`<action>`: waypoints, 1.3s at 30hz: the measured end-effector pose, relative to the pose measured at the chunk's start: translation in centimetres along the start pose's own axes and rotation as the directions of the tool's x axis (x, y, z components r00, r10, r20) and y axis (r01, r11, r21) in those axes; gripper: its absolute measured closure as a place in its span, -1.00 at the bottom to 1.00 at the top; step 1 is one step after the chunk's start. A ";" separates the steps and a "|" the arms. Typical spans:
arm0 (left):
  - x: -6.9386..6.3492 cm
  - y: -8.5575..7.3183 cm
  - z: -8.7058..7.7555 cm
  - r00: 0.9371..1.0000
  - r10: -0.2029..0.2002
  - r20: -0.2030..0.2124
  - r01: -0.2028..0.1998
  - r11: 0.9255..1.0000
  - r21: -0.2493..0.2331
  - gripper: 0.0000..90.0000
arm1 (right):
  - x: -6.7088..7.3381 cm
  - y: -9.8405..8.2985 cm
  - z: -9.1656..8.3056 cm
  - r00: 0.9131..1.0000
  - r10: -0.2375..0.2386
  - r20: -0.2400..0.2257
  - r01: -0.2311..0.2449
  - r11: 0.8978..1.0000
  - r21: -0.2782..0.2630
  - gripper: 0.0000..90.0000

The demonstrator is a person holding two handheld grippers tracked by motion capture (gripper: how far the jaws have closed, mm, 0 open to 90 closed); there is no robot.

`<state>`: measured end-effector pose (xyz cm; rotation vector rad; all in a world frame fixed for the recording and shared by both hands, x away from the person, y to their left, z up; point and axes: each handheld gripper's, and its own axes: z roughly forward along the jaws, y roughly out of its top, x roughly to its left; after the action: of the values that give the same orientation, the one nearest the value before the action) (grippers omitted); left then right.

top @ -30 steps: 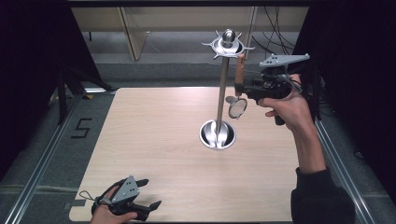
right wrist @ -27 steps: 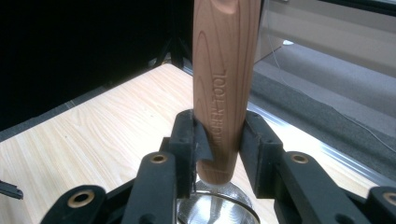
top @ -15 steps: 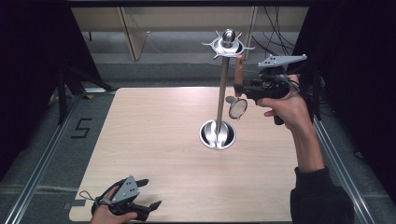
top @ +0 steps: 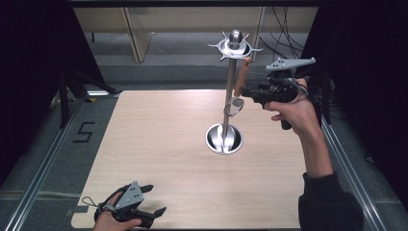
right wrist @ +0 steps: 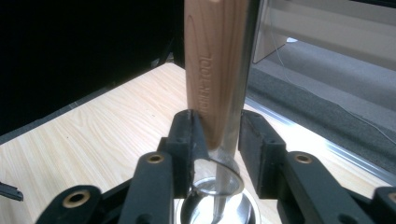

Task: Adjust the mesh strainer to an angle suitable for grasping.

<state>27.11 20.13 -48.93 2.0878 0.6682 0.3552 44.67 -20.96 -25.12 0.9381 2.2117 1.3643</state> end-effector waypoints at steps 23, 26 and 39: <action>-0.1 0.0 0.1 1.000 -0.017 -0.003 0.017 1.000 0.001 -0.66 | 0.0 -2.6 -1.8 0.999 0.043 0.015 -0.043 0.999 -0.003 -0.09; -0.1 0.0 0.0 1.000 -0.010 -0.001 0.010 1.000 0.000 -0.66 | 0.2 -3.0 -1.8 0.999 0.039 0.025 -0.039 0.999 0.002 -0.13; -0.1 0.0 0.0 1.000 -0.005 -0.001 0.005 1.000 0.000 -0.66 | 1.2 -4.7 -1.6 1.000 0.028 0.010 -0.028 0.999 -0.017 -0.16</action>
<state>27.06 20.08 -48.94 2.0854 0.6736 0.3535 41.19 -22.58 -28.56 0.9716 2.1835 1.3851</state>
